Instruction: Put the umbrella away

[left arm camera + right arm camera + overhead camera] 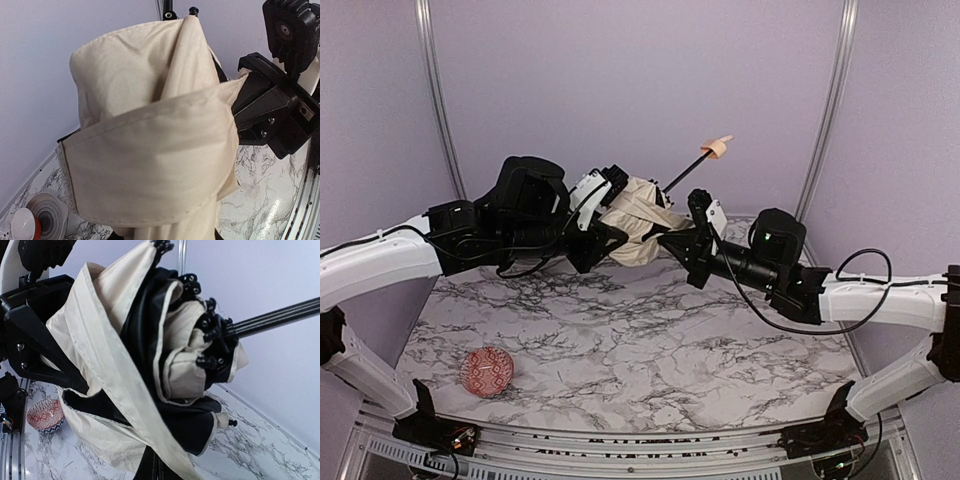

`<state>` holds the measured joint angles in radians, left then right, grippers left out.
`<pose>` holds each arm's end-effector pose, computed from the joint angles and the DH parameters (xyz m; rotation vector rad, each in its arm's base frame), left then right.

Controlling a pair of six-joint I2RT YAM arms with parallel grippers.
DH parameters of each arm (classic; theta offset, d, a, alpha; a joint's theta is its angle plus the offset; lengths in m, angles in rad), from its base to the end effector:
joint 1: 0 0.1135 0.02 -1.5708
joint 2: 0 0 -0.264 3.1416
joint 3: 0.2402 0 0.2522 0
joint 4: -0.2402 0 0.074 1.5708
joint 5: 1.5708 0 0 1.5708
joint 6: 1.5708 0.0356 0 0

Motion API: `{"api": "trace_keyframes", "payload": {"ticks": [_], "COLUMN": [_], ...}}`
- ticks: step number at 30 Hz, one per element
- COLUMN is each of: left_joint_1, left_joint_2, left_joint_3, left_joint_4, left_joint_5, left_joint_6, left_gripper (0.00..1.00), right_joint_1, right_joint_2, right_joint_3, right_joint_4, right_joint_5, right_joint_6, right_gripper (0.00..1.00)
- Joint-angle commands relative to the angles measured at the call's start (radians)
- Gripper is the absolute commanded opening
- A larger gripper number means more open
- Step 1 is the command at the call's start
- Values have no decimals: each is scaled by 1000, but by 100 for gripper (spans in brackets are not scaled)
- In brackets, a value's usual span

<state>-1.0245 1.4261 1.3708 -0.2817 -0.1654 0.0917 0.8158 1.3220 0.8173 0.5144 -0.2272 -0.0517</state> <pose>0.1779 -0.2813 0.3850 0.9249 1.6955 -0.4722 0.2046 0.2291 0.3045 -0.8418 1.3779 0.7737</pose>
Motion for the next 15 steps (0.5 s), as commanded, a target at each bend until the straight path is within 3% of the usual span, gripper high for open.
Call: {"api": "trace_keyframes", "payload": {"ticks": [1,7,12,15], "left_joint_1": [5,6,5,6], "left_joint_2": [-63,17,65,78], "left_joint_3": [-23,-2,-5,1], "left_joint_4": [-72,-200,-208,-207], "left_joint_5": [11,-118,-167,-192], "left_joint_6": [40,41,-14,-18], "left_gripper": [0,0,0,0], "right_joint_1": [-97,-106,-104,-104], "right_joint_2": [-57,-67,-131,-242], "right_joint_3": [-10,-3,-99,-207], "right_joint_4": [-63,-170,-267,-304], "right_joint_5": [95,-67,-151,-192], "right_joint_6": [-41,-102,-59,-86], "right_gripper": [0,1,26,35]}}
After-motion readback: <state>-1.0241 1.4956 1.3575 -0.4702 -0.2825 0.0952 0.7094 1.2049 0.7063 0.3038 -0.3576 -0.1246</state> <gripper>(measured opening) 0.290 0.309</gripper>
